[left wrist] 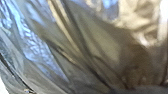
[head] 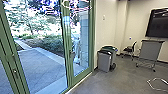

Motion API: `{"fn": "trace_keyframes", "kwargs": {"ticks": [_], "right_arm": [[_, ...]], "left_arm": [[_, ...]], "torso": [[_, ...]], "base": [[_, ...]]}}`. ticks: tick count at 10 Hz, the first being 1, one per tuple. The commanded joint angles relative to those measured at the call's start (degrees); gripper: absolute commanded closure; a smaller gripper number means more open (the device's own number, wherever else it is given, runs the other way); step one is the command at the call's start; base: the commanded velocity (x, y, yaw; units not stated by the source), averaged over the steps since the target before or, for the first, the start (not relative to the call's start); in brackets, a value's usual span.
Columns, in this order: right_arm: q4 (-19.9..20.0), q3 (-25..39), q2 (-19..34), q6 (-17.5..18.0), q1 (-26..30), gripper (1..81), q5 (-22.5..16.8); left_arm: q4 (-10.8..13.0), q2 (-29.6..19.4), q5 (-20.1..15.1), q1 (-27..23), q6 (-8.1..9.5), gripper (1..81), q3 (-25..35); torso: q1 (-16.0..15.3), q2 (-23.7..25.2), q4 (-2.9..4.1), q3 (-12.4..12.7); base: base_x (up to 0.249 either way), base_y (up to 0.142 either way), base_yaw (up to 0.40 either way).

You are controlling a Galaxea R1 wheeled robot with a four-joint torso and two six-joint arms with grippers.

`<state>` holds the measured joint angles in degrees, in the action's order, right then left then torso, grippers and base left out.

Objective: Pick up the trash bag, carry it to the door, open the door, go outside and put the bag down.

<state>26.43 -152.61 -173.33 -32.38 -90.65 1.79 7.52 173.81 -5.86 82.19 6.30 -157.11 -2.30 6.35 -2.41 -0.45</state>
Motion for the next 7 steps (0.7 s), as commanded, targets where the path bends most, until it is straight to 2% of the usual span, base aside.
{"fn": "trace_keyframes", "kwargs": {"ticks": [1,4,5,7], "right_arm": [[-0.7,0.2,-0.3,-0.2,2.2,1.0,-3.2],[-2.3,0.2,-0.4,-0.2,1.5,1.0,-1.4],[-2.3,0.3,-0.5,-0.2,1.5,1.0,-1.4],[-2.3,0.2,-0.5,-0.2,1.1,1.0,-1.4]], "left_arm": [[0.5,-0.2,-2.5,-4.1,0.03,81.1,0.0],[0.3,-0.5,-2.2,-3.3,-0.68,81.1,0.0],[0.3,-0.4,-0.9,-3.0,-1.72,81.1,0.0],[0.4,-0.4,0.1,-2.9,-2.17,81.1,0.0]], "torso": [[0.0,0.0,0.00,0.0],[0.0,0.0,0.00,0.0],[0.0,0.0,0.00,0.0],[0.0,0.0,0.00,0.0]], "base": [[0.152,0.000,0.000],[0.138,0.000,0.000],[0.117,0.000,0.000],[0.118,0.000,0.000]]}}
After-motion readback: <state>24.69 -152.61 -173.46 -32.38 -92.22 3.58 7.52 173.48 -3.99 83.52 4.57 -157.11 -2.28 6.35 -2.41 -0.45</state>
